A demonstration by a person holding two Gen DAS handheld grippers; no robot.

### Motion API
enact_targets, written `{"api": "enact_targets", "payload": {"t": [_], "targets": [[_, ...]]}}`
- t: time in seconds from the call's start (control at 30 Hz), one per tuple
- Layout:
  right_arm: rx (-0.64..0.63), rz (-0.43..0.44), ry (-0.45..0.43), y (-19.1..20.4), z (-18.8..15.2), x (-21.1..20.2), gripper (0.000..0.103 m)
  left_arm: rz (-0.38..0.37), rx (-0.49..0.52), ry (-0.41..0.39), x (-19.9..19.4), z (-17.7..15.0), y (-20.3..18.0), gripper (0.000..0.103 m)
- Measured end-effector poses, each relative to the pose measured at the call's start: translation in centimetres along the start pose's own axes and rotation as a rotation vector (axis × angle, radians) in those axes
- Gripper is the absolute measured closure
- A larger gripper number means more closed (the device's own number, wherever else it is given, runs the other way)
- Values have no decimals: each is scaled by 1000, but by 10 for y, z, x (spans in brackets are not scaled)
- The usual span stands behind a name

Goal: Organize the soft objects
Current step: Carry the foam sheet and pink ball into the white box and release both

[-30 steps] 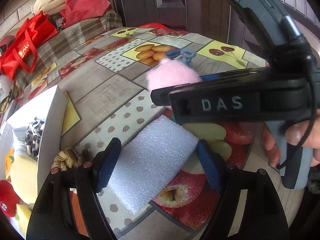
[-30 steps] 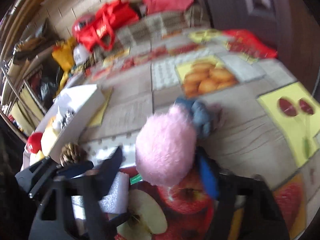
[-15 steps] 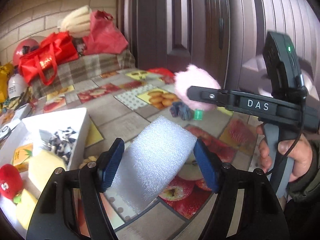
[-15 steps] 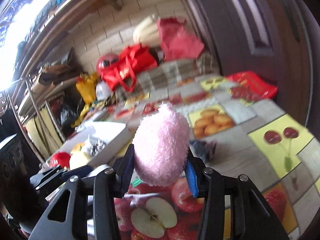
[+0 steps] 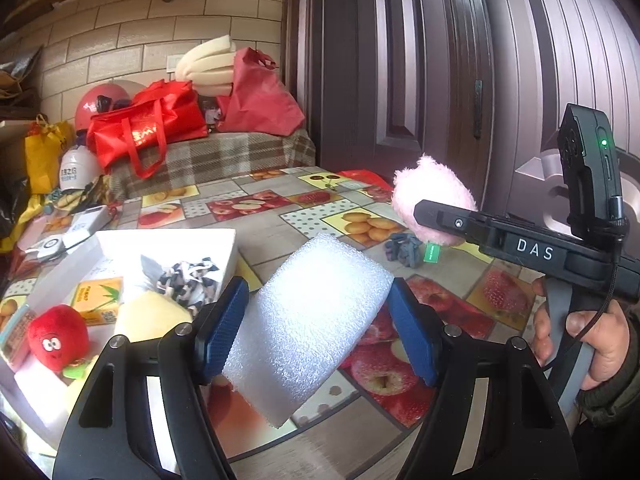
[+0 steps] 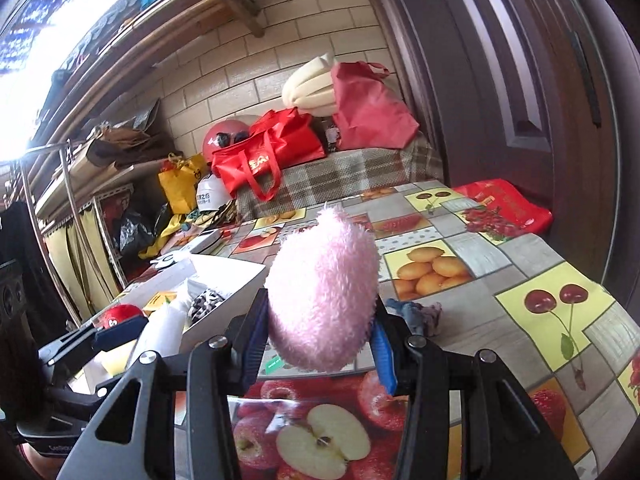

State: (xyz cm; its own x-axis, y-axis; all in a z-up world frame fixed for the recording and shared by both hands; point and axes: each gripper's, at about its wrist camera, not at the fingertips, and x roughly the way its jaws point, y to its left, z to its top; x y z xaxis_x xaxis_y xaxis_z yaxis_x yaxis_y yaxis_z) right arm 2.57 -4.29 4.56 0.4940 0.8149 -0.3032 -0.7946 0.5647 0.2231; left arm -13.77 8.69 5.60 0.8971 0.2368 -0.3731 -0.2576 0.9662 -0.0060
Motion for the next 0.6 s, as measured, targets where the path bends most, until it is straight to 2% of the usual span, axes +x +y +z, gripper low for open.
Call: {"api": "enact_targets", "payload": {"t": [0.37,0.6], "targets": [[-87,12,5,24,-3,7,57,97,-72,-37,-21,-7,38,31],[-139,51,39,46,-6,21,57,154,-74,-43,-29,-12,54,31]]}}
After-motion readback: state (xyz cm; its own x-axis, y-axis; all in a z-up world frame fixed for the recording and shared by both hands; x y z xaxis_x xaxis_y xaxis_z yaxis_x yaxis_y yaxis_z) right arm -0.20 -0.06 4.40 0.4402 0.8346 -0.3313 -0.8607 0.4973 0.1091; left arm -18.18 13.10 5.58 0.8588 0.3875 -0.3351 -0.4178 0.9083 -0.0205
